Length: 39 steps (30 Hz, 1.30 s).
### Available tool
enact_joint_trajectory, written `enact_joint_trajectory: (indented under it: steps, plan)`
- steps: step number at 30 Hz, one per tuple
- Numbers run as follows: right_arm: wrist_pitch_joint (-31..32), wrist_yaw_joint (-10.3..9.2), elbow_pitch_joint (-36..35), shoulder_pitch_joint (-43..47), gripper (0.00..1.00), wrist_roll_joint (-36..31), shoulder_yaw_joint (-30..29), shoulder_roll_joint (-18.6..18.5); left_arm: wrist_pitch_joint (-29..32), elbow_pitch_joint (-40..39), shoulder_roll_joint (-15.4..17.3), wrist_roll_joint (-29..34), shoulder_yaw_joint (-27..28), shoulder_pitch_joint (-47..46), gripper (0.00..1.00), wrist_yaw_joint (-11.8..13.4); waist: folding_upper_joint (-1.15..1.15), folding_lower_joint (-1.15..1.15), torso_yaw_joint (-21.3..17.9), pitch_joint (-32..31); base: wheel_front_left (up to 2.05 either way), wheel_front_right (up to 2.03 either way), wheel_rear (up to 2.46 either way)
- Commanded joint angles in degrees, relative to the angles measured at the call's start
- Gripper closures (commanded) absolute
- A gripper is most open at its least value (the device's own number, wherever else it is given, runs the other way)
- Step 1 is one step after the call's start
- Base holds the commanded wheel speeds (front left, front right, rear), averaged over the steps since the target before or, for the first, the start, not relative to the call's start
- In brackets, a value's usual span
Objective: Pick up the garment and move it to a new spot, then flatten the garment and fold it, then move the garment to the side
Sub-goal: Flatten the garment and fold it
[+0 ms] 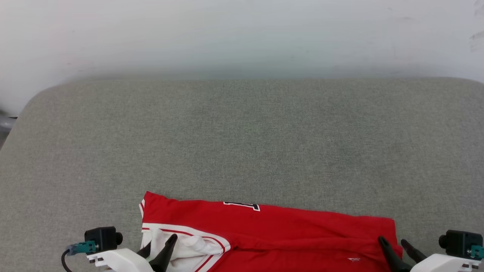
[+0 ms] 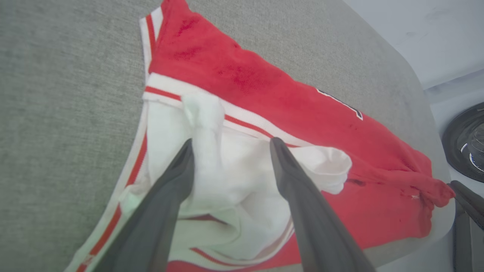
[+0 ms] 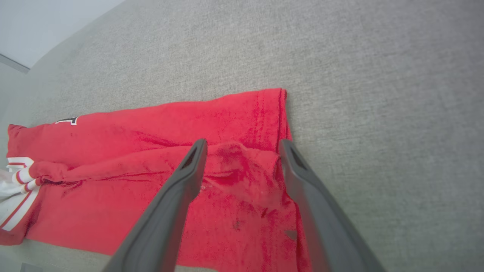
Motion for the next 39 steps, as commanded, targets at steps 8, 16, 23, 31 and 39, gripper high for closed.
enact_joint_trajectory:
  steps: [8, 16, 23, 31, 39]
  plan:
    - [6.5, -0.03, -5.5, -0.4, 0.00, -2.4, -4.9, -2.6, -12.7, -6.2, -0.6, 10.2, 0.3, -3.0, 0.00, 2.6, 0.00, 0.01, 0.1, -1.6, 0.00, 0.00, 0.00]
    - [19.6, -0.03, -7.6, -2.3, 0.00, -3.4, -7.1, -5.4, -21.9, -11.1, -0.4, 19.5, -0.4, -4.7, 0.00, 6.0, 0.00, 0.01, 1.8, 0.0, 0.00, 0.00, 0.00]
    - [23.5, -0.03, -6.6, -3.6, 0.00, -3.6, -5.5, -4.9, -24.3, -13.2, -1.8, 22.7, -0.5, -6.2, 0.00, 6.5, 0.00, 0.01, 4.5, 3.0, 0.00, 0.00, 0.00]
    - [25.0, -0.03, -0.9, -4.0, 0.00, -2.1, -2.4, -3.7, -25.1, -14.0, -3.1, 24.3, -0.9, -7.8, 0.00, 6.2, 0.00, 0.01, 6.3, 6.0, 0.00, 0.00, 0.00]
    - [24.4, 0.06, 4.2, -5.2, 1.00, 2.0, 1.7, -4.1, -25.2, -13.9, -2.9, 25.0, -1.0, -8.0, 0.00, 6.5, 0.00, 0.01, 5.5, 6.1, 0.00, 0.00, 0.00]
